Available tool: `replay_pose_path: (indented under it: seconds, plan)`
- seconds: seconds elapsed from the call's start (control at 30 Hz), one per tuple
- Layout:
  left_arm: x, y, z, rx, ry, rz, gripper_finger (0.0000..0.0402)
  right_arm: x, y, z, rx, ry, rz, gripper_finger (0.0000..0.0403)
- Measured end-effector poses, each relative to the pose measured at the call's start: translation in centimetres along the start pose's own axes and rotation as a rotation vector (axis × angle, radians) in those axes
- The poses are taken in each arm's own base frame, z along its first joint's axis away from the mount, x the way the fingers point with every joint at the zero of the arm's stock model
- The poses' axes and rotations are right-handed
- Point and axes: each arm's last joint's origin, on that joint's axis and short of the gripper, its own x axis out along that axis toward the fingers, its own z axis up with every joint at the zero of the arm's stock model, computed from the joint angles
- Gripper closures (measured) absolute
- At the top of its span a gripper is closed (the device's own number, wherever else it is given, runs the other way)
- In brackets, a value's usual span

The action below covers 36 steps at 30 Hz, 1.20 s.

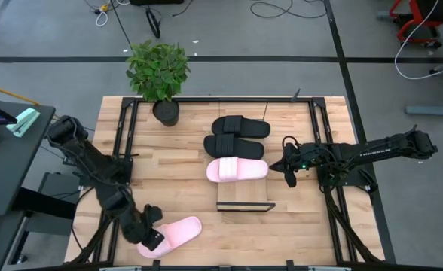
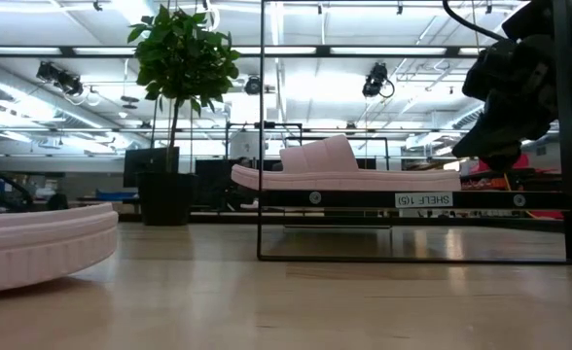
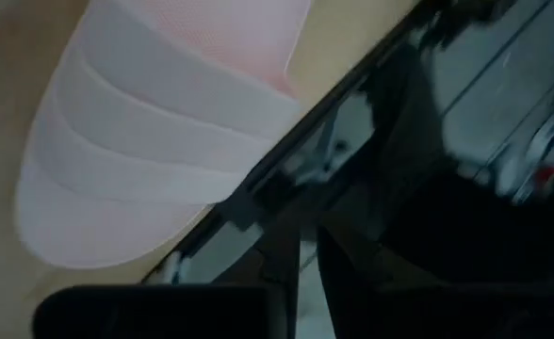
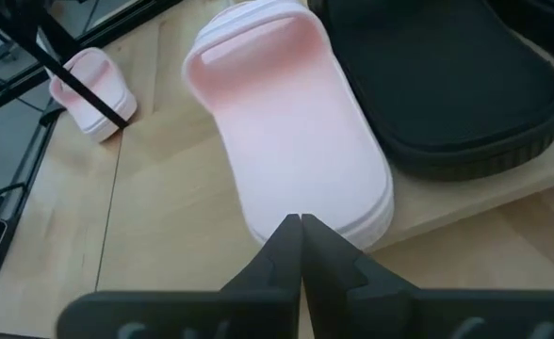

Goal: Pick and place slides into the shelf
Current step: Put the pink slides on the shelf

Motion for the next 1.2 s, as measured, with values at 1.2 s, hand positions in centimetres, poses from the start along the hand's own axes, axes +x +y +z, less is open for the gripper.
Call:
replay_pose_path:
  seconds: [1.2]
  plan:
    - [4.7,-3.2,-3.0,-0.228,-0.071,0.351,0.0392,0.0,0.0,0.0,-0.181,-0.001,-0.001,0.0389]
